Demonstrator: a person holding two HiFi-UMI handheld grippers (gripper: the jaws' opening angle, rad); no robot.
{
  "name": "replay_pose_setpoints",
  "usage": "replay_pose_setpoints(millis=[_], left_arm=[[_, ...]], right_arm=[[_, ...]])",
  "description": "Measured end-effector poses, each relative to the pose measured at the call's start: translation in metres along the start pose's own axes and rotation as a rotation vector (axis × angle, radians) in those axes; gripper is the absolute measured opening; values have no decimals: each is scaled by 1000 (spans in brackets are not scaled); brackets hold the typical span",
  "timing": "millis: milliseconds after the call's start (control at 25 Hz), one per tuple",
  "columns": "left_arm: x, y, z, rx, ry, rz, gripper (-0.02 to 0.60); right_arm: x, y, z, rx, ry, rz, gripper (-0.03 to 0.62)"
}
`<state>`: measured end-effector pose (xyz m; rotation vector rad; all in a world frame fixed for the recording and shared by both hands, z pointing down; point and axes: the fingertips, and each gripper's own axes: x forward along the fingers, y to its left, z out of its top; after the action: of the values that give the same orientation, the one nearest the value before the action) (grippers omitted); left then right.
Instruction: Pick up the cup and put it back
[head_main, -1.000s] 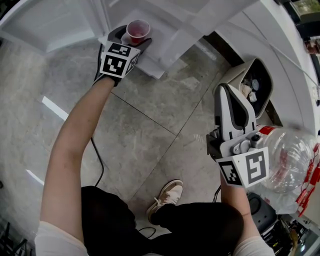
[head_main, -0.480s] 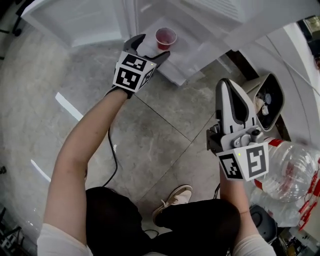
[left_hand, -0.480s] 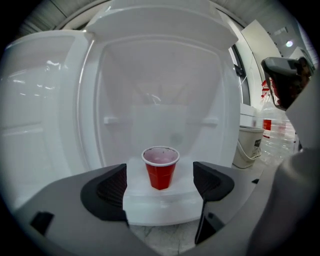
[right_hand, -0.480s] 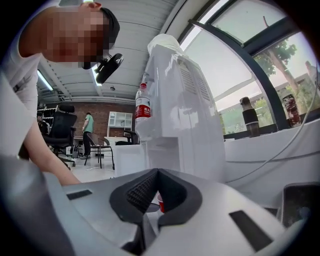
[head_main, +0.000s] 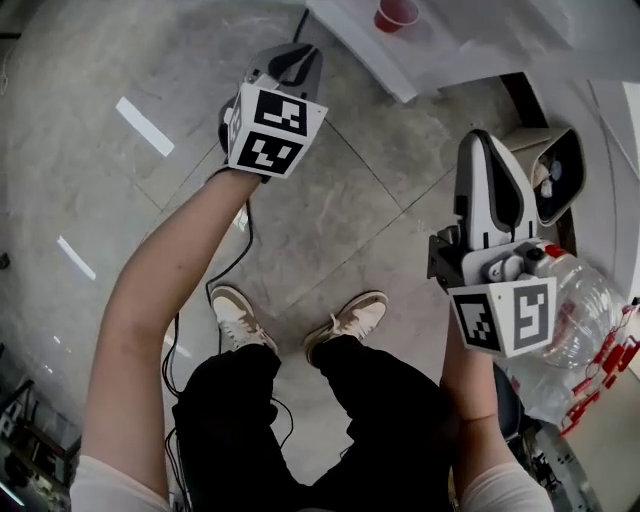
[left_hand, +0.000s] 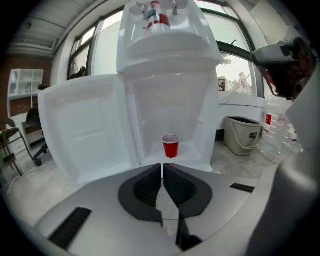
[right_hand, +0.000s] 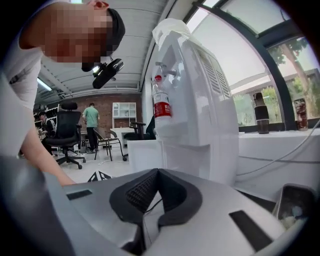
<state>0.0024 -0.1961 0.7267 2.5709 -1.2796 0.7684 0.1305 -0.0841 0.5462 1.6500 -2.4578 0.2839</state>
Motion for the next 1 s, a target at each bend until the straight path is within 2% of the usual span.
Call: replay_pose_setpoints(millis=[80,160,240,320,480,640,800,1000], left_arm=[[-36,0,11,-8,2,-14,25],[-72,4,32,-62,-10,-20,25],[-108,10,59,-117,-28,-22,23],[-141,17,90,-138,-47,-21,23],[-204,25,158,-135,-71,-15,23],[-256,33,216,-99,-63,14,23],[-301,30,258,-101,-49,7,23],[-338,13,299,-120,-53,2,23]], right_arm=[[-12,12,26,6,27,19,20],[-27,24,52,-6,61,40,20],[-42,33,79,-24,90,51,20],[-52,41,106,-27,112,48,20],[-69,51,166,-8,139,34,20],[-83,61,237,-15,125,26,20],[-100,76,300,-34,116,25,20],[-118,85,355,-49,107,13,20]])
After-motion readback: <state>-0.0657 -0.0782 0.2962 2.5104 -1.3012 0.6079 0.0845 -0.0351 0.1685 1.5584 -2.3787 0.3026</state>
